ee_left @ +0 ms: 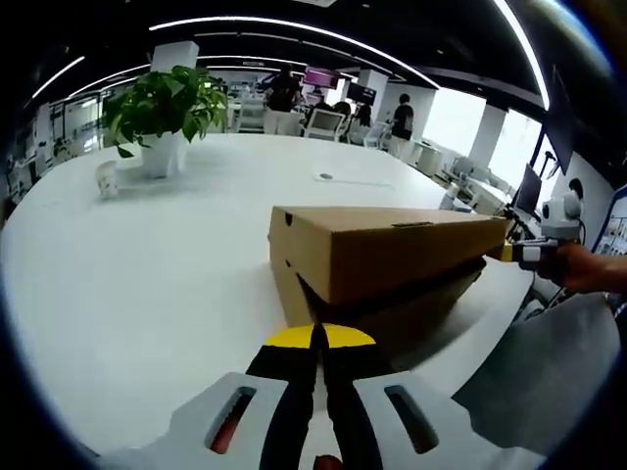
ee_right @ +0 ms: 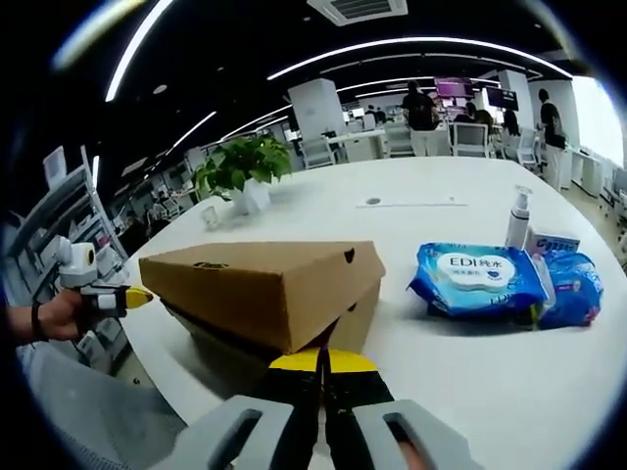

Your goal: Operate the shoe box by opening the lid, removing the specified soft item, and placing it in the target area until the item is outside and the box remains undamaged.

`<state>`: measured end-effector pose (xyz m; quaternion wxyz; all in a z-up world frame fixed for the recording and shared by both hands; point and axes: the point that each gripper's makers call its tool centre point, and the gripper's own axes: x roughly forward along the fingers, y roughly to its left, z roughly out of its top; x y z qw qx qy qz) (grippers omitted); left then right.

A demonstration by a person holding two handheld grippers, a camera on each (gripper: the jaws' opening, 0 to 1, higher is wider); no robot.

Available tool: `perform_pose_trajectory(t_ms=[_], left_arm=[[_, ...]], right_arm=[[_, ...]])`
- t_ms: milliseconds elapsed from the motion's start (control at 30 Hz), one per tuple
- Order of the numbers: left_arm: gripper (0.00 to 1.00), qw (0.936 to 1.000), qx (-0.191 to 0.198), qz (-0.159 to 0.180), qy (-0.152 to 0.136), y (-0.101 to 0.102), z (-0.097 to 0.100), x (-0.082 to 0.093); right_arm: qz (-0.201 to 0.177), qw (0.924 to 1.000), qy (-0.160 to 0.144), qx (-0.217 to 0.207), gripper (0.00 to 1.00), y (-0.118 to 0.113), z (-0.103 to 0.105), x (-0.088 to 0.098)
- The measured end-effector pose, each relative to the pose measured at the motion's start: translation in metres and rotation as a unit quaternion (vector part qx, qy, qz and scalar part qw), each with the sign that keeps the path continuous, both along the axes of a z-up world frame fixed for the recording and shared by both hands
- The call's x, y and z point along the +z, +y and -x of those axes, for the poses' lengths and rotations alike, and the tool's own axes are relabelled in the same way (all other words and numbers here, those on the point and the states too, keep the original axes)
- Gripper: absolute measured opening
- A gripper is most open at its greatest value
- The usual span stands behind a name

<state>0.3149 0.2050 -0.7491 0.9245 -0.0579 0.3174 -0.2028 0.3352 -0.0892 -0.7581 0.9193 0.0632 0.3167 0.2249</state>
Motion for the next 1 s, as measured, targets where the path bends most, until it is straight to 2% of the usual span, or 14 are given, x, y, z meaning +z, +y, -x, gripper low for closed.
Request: perform_pose_trajectory(t_ms=[600,867,933,1000], left_arm=[[0.0,0.9998,0.011,0.005,0.016,0.004,0.008,-0.013],[0.0,0.9995,0.021,0.018,0.015,0.006,0.008,-0.009],[0.0,0.9992,0.027,0.025,0.014,0.009,0.008,-0.007],[0.0,0.9987,0.037,0.032,0.013,0.014,0.009,-0.004]], right_arm=[[0.0,0.9998,0.02,-0.009,0.0,-0.005,0.008,-0.012],[-0.004,0.9998,0.02,-0.01,0.0,-0.004,0.008,-0.011],[-0.014,0.9995,0.02,-0.021,0.0,-0.008,0.007,-0.008],[-0.007,0.9994,0.019,-0.027,0.0,-0.013,0.007,-0.007]])
